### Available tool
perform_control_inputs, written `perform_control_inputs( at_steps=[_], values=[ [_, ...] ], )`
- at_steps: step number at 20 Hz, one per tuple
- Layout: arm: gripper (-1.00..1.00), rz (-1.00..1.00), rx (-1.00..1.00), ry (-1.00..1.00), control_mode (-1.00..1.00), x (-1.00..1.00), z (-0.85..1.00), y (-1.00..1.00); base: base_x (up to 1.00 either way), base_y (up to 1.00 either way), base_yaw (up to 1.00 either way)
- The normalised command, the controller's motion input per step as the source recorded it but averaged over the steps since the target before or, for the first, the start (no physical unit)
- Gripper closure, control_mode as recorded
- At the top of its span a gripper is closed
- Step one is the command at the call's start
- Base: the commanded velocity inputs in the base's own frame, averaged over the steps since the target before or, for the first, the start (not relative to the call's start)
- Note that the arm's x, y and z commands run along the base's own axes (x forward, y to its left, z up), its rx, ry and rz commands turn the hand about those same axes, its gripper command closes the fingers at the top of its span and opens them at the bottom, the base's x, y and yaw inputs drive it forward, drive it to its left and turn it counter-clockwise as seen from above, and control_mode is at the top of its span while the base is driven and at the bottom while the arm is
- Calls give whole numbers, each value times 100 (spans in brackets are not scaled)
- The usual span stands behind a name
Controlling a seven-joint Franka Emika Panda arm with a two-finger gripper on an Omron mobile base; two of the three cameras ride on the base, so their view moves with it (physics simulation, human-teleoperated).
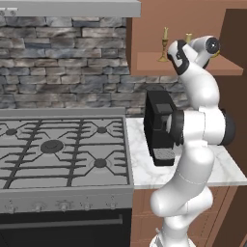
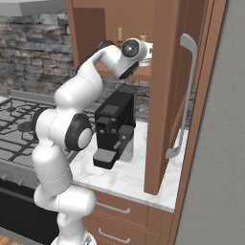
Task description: Pick the candle and candle from the dining table and place them in the open cabinet. Close the cabinet after placing the objects.
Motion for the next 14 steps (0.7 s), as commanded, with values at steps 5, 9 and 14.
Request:
perform_control_inputs(
  at_steps=[5, 9, 14],
  values=[
    [-100, 0, -7, 0, -100, 0, -17, 0, 0, 0, 0],
    [-100, 0, -3, 0, -100, 0, -7, 0, 0, 0, 0],
    [-100, 0, -1, 0, -100, 0, -2, -1, 0, 0, 0]
  ],
)
